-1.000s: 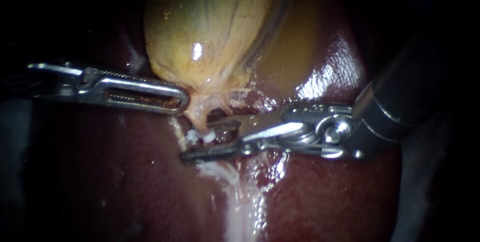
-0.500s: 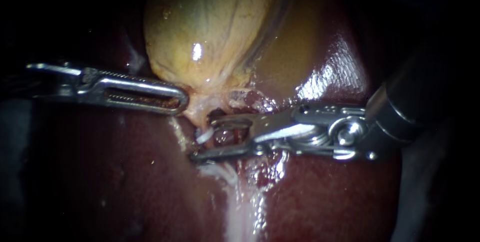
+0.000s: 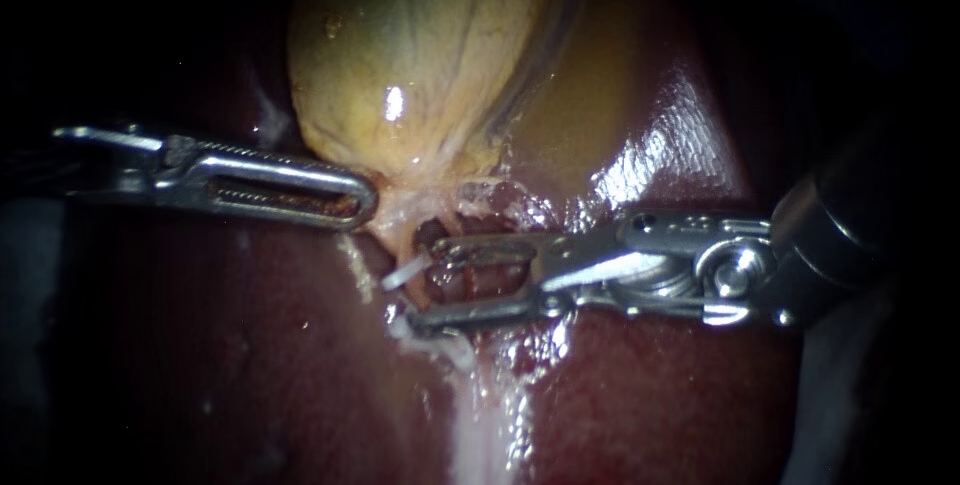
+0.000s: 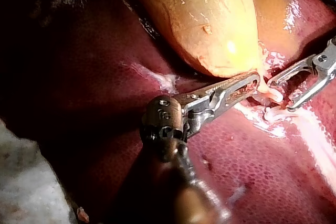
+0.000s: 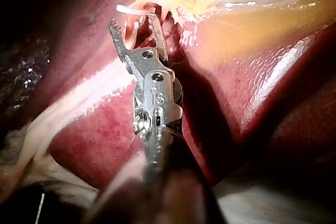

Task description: Going back third clip left tube

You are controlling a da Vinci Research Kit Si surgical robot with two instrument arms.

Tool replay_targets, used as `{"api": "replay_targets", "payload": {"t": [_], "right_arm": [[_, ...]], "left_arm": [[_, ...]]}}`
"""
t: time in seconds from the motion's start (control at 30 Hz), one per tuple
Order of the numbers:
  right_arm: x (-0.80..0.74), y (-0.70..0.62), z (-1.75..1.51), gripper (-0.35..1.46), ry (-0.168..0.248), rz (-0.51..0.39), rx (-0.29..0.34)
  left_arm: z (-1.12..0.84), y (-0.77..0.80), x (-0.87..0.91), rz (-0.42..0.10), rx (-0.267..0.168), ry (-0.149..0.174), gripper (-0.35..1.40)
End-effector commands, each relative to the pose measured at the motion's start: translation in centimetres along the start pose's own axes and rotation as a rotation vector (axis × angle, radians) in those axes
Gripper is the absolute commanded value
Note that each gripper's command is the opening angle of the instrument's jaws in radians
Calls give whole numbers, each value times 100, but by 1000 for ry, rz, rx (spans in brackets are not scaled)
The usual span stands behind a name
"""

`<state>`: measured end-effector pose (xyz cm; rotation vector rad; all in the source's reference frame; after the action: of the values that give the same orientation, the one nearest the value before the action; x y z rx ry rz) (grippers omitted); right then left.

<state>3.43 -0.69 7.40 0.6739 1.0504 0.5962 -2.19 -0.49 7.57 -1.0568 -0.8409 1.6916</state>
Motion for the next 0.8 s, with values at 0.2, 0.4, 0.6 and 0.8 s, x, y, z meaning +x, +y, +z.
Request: {"api": "replay_targets", "payload": {"t": [0.2,0.4,0.6,0.8], "right_arm": [[-4,0,26,49,-4,-4,8],[-8,-2,45,49,6,-10,33],[-8,0,38,49,6,-8,34],[-8,6,25,49,10,-5,22]], "left_arm": [[2,1,0,-1,2,1,-35],[2,2,0,-1,2,1,-35],[1,2,0,-1,2,1,-35],[1,3,0,-1,2,1,-35]]}}
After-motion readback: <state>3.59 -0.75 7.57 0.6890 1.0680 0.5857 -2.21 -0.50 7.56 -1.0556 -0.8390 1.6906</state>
